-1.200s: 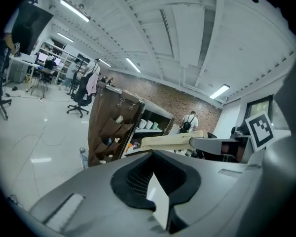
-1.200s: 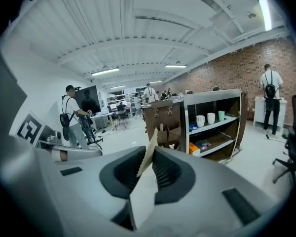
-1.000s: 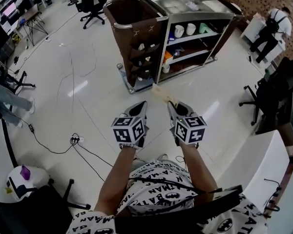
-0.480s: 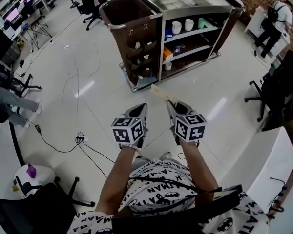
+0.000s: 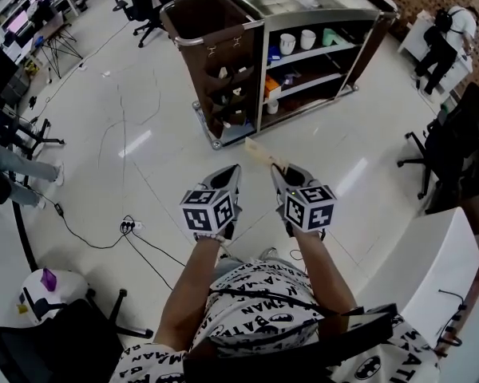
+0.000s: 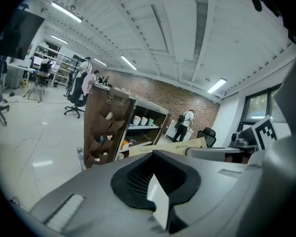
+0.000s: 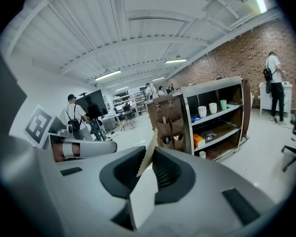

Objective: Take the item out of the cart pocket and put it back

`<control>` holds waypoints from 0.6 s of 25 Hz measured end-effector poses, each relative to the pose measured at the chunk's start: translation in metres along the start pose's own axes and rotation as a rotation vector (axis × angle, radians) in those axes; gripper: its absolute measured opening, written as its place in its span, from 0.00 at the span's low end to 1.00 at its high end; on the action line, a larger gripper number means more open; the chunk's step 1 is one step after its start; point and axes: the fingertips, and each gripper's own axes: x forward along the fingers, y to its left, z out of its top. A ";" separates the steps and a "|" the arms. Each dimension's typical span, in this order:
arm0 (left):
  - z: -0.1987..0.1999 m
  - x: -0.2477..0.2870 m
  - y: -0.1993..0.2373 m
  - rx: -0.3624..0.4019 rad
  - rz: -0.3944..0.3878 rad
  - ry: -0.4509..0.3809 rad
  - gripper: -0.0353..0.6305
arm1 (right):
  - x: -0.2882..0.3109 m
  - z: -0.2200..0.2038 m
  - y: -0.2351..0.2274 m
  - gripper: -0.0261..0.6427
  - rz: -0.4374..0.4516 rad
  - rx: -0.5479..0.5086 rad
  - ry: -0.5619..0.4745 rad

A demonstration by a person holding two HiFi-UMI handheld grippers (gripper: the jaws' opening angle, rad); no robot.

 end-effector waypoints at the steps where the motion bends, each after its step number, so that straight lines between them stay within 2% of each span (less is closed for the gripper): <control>1: -0.001 0.000 0.001 -0.002 0.000 0.000 0.06 | 0.000 0.000 0.000 0.13 -0.003 0.000 -0.001; 15: -0.007 -0.004 0.007 -0.032 0.002 0.002 0.06 | -0.003 -0.005 0.003 0.13 -0.020 0.003 0.006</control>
